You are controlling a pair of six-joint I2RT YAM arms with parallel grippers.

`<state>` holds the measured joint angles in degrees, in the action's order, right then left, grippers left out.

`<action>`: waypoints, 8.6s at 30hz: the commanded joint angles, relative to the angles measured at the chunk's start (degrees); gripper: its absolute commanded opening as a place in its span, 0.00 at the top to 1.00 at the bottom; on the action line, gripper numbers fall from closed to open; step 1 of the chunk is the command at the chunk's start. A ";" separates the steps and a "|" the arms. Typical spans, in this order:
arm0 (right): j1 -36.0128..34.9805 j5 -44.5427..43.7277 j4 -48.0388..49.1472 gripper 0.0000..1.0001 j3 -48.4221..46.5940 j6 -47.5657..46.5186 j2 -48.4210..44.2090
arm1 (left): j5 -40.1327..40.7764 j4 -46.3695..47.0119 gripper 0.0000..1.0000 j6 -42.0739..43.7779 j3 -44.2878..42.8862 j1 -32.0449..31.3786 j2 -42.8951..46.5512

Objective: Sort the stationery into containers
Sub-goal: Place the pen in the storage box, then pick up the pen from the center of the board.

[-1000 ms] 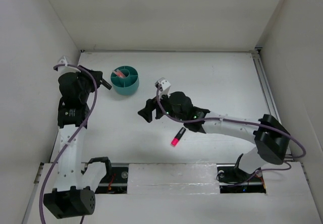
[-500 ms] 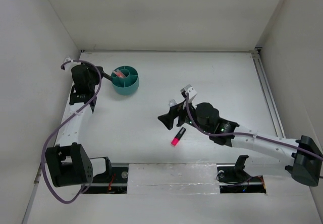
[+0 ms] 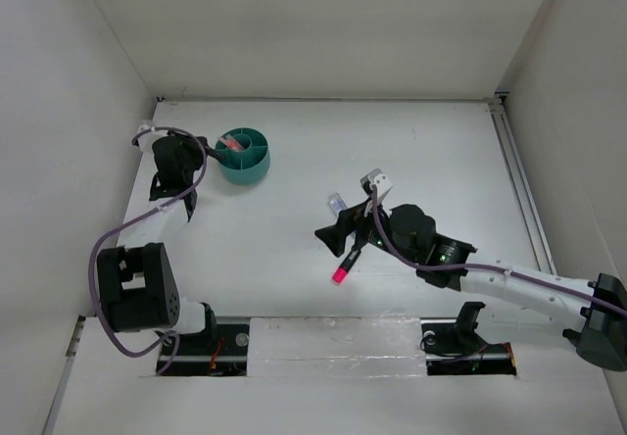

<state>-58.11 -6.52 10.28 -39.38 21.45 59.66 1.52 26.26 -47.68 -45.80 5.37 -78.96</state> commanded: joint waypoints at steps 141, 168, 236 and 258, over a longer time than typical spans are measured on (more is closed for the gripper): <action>-13.00 -28.29 -52.38 0.37 -22.15 63.01 42.38 | -11.45 -17.65 0.00 1.63 17.68 -0.18 36.51; -13.00 -31.99 -36.13 1.00 -20.21 10.94 24.90 | -14.53 -15.01 0.00 3.82 18.12 -4.03 35.03; 6.08 40.10 -44.30 1.00 -38.25 -66.02 25.86 | -74.37 -9.75 0.25 10.69 7.30 -16.01 16.29; 5.28 14.34 -5.92 1.00 -29.62 -26.22 26.29 | -28.96 -4.55 0.12 -5.32 12.31 -17.31 35.63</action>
<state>-52.38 11.97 -6.00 -67.07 -15.07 83.59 -34.57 15.31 -48.14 -34.85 -10.48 -43.18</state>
